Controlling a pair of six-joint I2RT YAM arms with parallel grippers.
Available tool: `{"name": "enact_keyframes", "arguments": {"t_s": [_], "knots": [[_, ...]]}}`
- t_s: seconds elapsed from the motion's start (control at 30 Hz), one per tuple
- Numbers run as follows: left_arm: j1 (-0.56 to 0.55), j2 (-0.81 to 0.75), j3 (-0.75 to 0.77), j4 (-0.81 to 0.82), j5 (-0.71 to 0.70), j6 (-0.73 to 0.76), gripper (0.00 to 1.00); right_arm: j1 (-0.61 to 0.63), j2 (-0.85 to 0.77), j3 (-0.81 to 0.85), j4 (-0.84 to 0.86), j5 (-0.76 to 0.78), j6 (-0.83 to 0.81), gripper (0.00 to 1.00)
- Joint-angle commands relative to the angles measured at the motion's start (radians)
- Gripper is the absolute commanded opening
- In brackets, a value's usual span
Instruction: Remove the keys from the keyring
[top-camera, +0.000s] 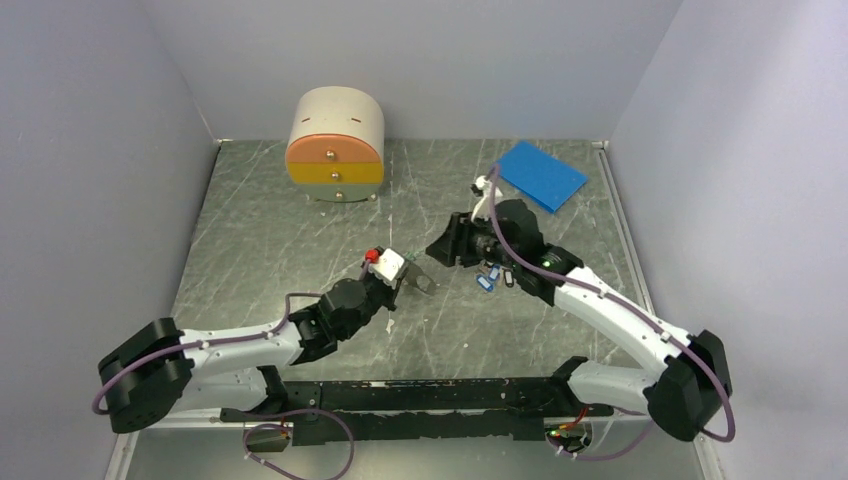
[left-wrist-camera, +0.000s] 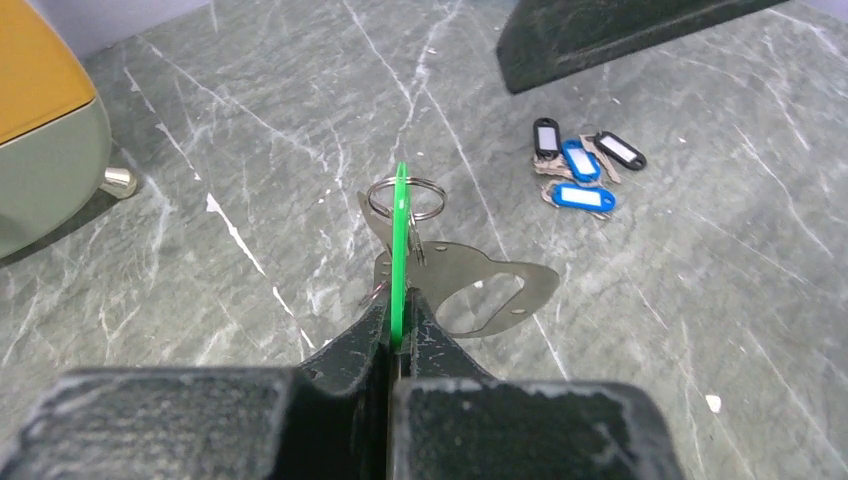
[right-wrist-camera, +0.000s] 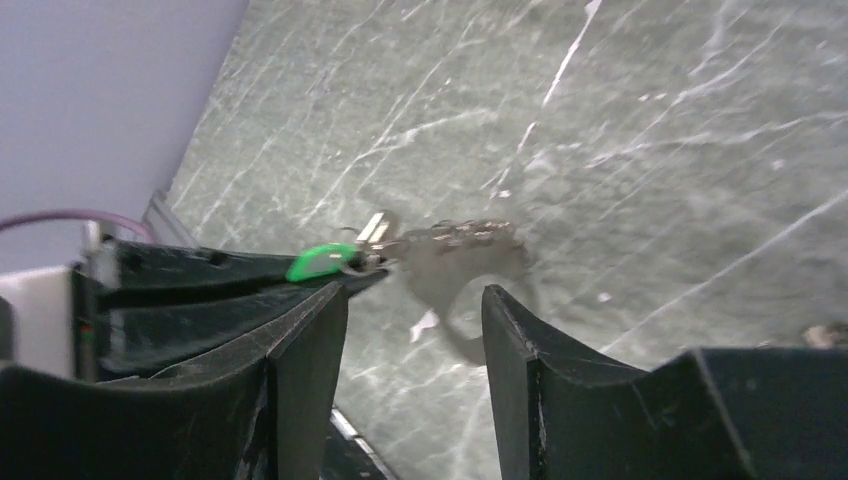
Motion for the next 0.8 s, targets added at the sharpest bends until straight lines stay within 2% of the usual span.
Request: {"name": "enact_keyframes", "arguments": {"t_s": [0.0,0.2,0.33,0.5,0.7,0.77], "knots": [[0.003,-0.087,0.037,-0.136,0.083,0.015,0.02,-0.089,-0.078,-0.157,0.279,-0.216,-0.249,0.55],[0.028,-0.157,0.089,-0.307,0.152,0.004,0.03,-0.094,-0.112,-0.293,0.422,-0.309,-0.486,0.54],[0.04,-0.152,0.126,-0.374,0.211,0.002,0.03,-0.09,-0.085,-0.364,0.588,-0.411,-0.527,0.54],[0.044,-0.132,0.147,-0.394,0.247,0.001,0.03,-0.076,-0.014,-0.382,0.677,-0.474,-0.576,0.53],[0.045,-0.135,0.146,-0.387,0.261,0.003,0.03,-0.069,0.039,-0.376,0.753,-0.509,-0.57,0.37],[0.045,-0.138,0.145,-0.386,0.264,0.004,0.03,-0.065,0.052,-0.366,0.754,-0.537,-0.572,0.36]]}}
